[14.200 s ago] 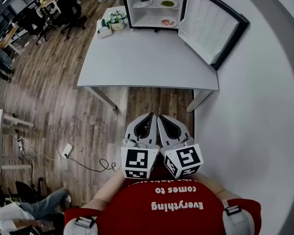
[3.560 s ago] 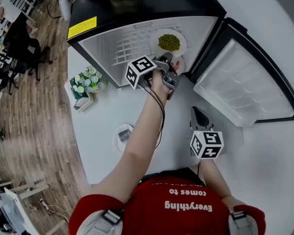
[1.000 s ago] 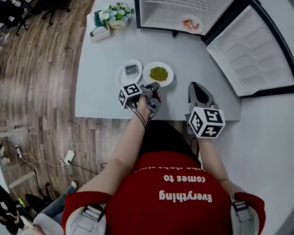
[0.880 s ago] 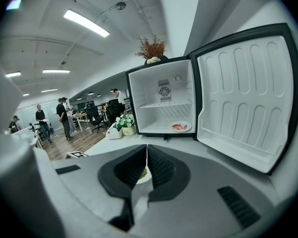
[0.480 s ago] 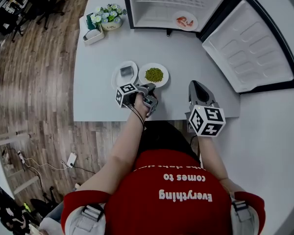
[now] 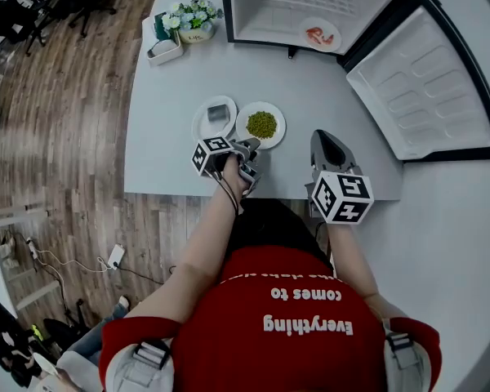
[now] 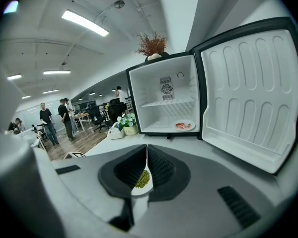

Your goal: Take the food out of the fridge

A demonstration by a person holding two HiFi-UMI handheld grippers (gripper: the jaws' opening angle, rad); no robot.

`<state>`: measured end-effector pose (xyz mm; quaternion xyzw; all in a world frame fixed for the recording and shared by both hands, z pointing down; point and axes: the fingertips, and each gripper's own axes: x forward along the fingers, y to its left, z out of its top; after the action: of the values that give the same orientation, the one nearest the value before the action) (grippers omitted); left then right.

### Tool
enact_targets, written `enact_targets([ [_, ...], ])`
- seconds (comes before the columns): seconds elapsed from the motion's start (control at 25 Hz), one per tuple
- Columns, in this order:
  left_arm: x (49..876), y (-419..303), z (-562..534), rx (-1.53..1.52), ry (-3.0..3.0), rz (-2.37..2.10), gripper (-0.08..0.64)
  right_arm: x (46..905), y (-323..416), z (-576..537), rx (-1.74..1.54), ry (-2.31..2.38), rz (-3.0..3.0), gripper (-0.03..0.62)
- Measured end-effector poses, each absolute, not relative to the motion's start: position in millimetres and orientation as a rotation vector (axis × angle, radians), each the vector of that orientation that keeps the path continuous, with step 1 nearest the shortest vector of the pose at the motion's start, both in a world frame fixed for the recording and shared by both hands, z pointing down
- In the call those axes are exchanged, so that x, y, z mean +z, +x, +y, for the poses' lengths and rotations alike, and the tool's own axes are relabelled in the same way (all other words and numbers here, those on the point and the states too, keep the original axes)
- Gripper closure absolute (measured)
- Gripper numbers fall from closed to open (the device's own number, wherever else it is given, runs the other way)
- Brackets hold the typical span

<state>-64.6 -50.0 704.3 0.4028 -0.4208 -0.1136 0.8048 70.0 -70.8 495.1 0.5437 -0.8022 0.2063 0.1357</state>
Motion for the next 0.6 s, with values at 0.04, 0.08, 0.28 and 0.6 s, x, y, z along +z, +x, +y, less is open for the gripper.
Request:
enact_targets([
  [0.04,699,-70,-47,-0.232,0.889,-0.908,0.414,494,71,-71,0.596,1.575,-2.325,0.578],
  [0.08,691,-78,-46,-0.224,0.923,-0.926,0.414,493,73,-72,0.593,1.578,-2.325,0.578],
  [0.28,618,-138,-79,-0.192,1.260,-1.177,0.463,488,83,-79,0.582,1.611,-2.322,0.578],
  [0.6,497,-136,-114,-0.021,1.802,-1.493,0.552,472,90,-90,0.563,1.667,-2.348,0.578],
])
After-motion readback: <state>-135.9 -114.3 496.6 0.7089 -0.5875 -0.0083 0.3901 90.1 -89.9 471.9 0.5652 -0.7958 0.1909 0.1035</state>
